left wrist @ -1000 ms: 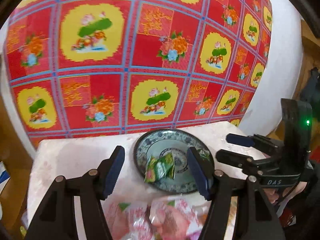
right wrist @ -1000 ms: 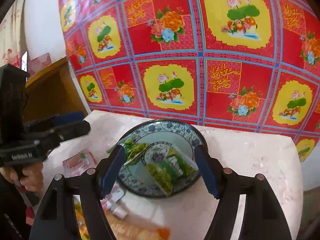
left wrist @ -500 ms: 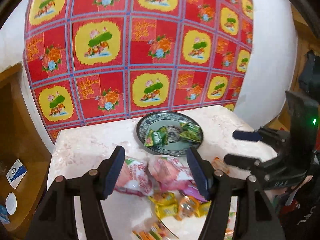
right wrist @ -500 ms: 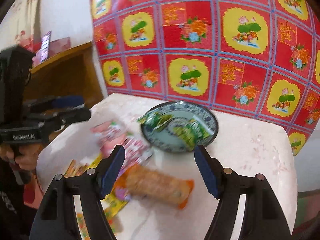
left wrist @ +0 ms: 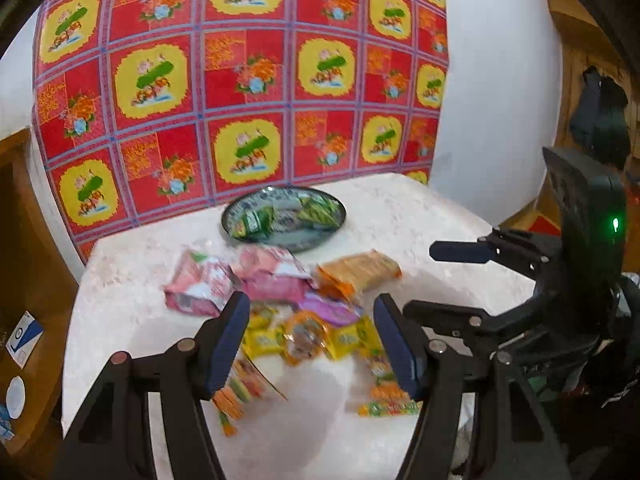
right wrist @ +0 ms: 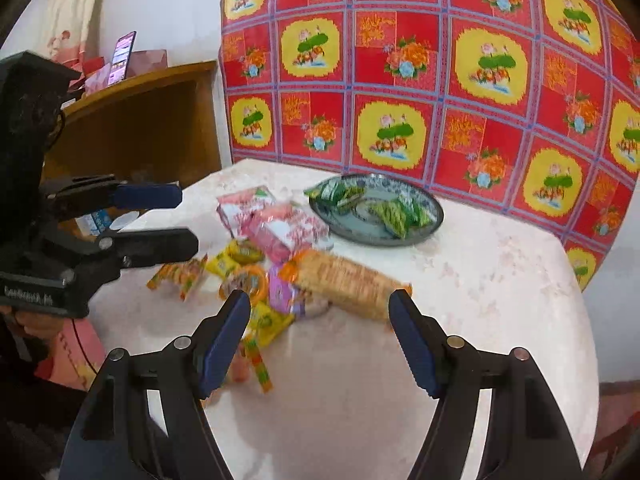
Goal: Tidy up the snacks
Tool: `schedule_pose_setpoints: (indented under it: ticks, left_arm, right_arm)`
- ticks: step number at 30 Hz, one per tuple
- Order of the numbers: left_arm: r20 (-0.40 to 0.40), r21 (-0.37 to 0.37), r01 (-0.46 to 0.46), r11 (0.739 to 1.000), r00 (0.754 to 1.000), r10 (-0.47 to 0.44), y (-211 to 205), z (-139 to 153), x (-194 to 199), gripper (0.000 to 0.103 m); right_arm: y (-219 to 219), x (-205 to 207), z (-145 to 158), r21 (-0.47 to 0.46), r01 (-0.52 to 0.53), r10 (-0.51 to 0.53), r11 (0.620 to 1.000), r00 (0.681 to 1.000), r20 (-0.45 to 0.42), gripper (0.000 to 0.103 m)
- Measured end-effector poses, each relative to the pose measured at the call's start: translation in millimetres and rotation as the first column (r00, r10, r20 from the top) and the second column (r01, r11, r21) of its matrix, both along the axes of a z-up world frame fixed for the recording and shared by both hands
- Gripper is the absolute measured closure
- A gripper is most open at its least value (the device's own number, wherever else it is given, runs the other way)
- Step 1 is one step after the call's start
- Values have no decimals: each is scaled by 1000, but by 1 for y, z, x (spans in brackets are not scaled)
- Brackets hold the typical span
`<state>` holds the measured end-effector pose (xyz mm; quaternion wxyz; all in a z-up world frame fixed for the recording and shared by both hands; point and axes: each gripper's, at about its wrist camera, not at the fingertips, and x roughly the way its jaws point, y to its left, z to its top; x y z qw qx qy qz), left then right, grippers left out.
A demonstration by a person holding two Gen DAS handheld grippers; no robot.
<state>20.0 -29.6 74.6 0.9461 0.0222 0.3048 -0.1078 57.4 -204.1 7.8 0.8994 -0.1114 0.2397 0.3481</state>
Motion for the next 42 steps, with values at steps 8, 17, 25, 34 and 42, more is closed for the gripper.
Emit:
schedule_pose_setpoints:
  ticks: [8,17,25,34,42]
  left_arm:
    - [3,32,-26,999,1000,26,-7,-30,-17,35]
    - [48,18,-99,995,994,98,4,-44,-23,35]
    - [48,-88,-149,985,987,153,47,-31,-30,35]
    - [-53,-184,-155,971,988,147,81,-31,-11,35]
    - [-191,-151,-126,981,977,96,72,-61,15,35]
  right_arm:
    - [-5,-15,-15,23,30,-30,999,999,19,34]
    - [5,-18,-25,118,77,-83,990,996,44,34]
    - [8,-18,-29,106,77,-81,991,996,37,34]
    - [7,-14,-42,116,93,-92,989,996,-13,34]
    - [-2,-9,-49,151,77,-70,986,996,-54,34]
